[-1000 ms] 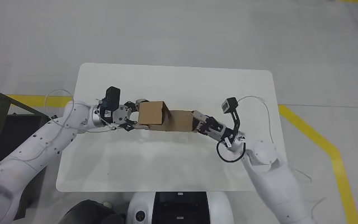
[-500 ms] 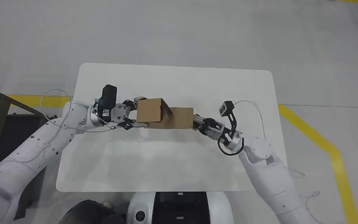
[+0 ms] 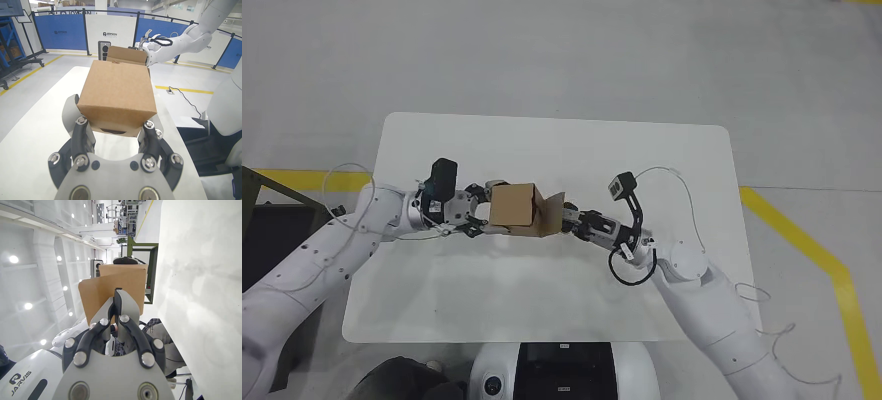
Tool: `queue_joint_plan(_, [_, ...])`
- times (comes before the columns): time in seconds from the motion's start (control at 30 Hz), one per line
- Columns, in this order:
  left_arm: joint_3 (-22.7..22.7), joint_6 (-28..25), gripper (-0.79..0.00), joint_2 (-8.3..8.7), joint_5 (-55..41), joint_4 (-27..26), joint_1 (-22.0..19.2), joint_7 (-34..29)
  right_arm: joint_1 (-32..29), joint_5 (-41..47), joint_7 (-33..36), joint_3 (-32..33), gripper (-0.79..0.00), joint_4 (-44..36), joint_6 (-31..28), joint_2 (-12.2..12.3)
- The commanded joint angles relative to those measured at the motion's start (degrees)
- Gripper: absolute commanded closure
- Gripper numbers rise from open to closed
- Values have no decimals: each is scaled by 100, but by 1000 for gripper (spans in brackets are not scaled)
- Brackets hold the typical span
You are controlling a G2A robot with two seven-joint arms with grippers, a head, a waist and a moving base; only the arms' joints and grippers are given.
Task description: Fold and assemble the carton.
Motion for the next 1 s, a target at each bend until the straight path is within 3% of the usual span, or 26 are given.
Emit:
queue_joint_plan(0.0, [15, 0, -86, -9, 35, 13, -9, 0, 15, -61, -13, -36, -18, -51, 14, -6])
queue_joint_plan(0.17, [46, 0, -95, -28, 138, 17, -49, 0, 54, -163, -92, -101, -52, -176, 152, -18])
queue_joint_plan(0.3, [51, 0, -95, -39, 249, 41, -75, 0, 59, -269, -126, -126, -154, -328, 229, -18])
queue_joint_plan(0.43, [69, 0, -95, -57, 354, 57, -97, 0, 50, -492, -208, -165, -194, -484, 375, -13])
queue_joint_plan(0.67, [40, 0, -99, -75, 441, 92, -118, -1, 77, -916, -419, -268, -197, -625, 671, -16])
queue_joint_plan(0.77, [18, 0, -99, -77, 479, 115, -108, -1, 68, -1143, -534, -287, -289, -715, 801, -9])
queue_joint_plan(0.97, [-19, 0, -95, -82, 575, 150, -90, -1, -1, -1285, -603, -251, -323, -905, 933, 11])
